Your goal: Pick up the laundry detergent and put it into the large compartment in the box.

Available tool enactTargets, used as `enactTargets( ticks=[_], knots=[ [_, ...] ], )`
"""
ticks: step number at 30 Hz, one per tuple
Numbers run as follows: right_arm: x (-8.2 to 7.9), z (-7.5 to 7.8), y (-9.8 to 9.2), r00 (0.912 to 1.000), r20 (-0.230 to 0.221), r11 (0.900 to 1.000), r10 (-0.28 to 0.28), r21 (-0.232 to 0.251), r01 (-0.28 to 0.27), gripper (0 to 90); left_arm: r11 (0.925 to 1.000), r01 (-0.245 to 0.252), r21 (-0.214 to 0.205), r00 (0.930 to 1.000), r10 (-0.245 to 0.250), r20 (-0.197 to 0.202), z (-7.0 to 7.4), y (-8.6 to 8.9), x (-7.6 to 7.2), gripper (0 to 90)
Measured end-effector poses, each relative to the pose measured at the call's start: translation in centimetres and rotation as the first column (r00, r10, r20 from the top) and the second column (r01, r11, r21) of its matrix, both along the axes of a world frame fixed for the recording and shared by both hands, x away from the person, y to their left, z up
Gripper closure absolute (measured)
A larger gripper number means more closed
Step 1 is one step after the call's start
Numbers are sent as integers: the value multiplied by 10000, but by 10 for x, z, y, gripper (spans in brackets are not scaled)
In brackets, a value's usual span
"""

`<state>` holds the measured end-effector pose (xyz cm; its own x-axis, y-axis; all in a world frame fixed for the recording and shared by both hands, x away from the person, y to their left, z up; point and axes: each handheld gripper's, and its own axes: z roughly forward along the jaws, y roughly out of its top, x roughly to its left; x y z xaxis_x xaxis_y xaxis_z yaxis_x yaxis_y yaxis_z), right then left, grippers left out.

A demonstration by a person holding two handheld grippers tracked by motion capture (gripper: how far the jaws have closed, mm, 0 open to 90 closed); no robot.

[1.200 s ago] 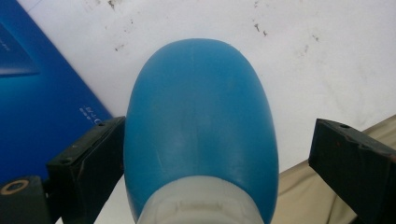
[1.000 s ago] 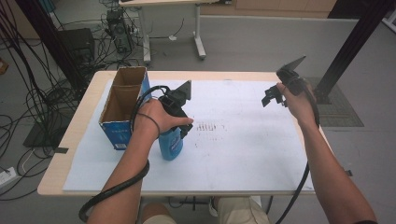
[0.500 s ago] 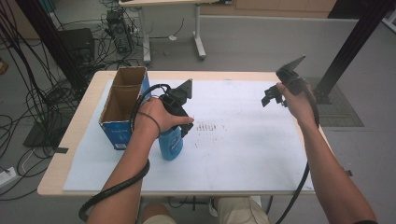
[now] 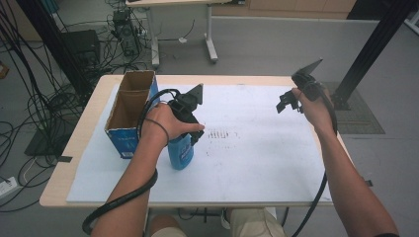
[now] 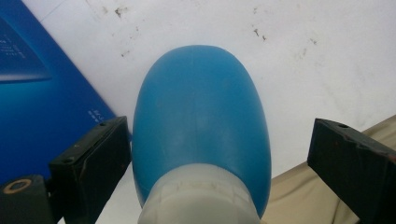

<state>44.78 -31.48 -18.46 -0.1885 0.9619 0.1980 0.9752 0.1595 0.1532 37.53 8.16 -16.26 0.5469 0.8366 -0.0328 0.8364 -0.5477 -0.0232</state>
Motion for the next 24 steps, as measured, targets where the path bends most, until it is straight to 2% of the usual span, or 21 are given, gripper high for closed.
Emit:
enactTargets(
  ticks=[24],
  knots=[
    [0,0,-2,10000,-11,10000,13,35,-13,69,10000,43,69,9999,-44,122,3,-2,-2,79]
  ],
)
